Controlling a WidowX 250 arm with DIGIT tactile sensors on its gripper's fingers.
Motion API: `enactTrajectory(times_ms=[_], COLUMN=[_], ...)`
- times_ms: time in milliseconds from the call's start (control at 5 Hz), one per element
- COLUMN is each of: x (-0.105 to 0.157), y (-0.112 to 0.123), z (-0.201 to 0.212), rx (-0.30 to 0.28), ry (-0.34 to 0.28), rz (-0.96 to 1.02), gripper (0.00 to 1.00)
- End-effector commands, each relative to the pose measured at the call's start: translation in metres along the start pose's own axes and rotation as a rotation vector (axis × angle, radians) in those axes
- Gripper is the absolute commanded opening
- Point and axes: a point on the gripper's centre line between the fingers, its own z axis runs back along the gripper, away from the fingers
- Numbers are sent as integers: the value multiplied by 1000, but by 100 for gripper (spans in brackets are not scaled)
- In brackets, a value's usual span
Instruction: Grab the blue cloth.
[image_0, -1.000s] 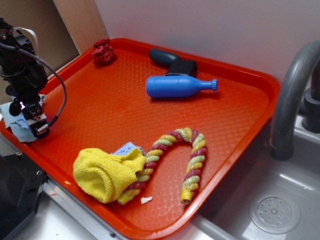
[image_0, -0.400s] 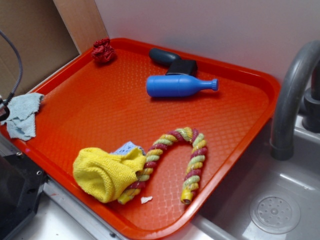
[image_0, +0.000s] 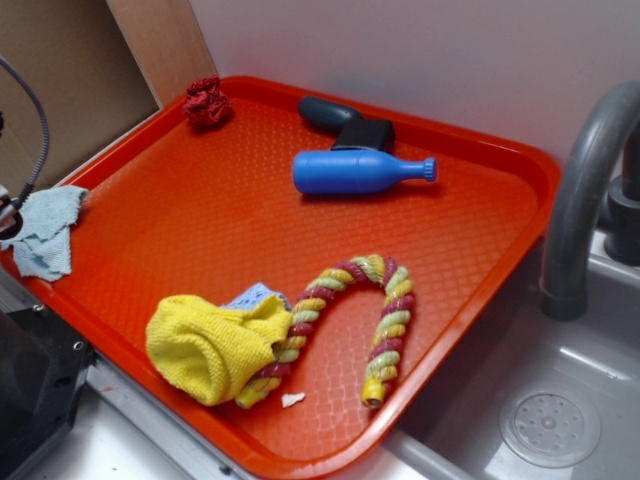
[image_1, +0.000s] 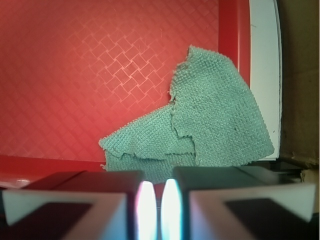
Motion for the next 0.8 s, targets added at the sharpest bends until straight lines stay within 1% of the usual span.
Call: enactTrajectory(times_ms=[0,200,400,600], x=[-5,-1,0,1], y=[12,39,50,55], z=[9,-3,-14,-23], rx=[25,22,10,7], ry=[-23,-7,3,14], rz=[10,103,160,183], gripper=[100,100,100,100])
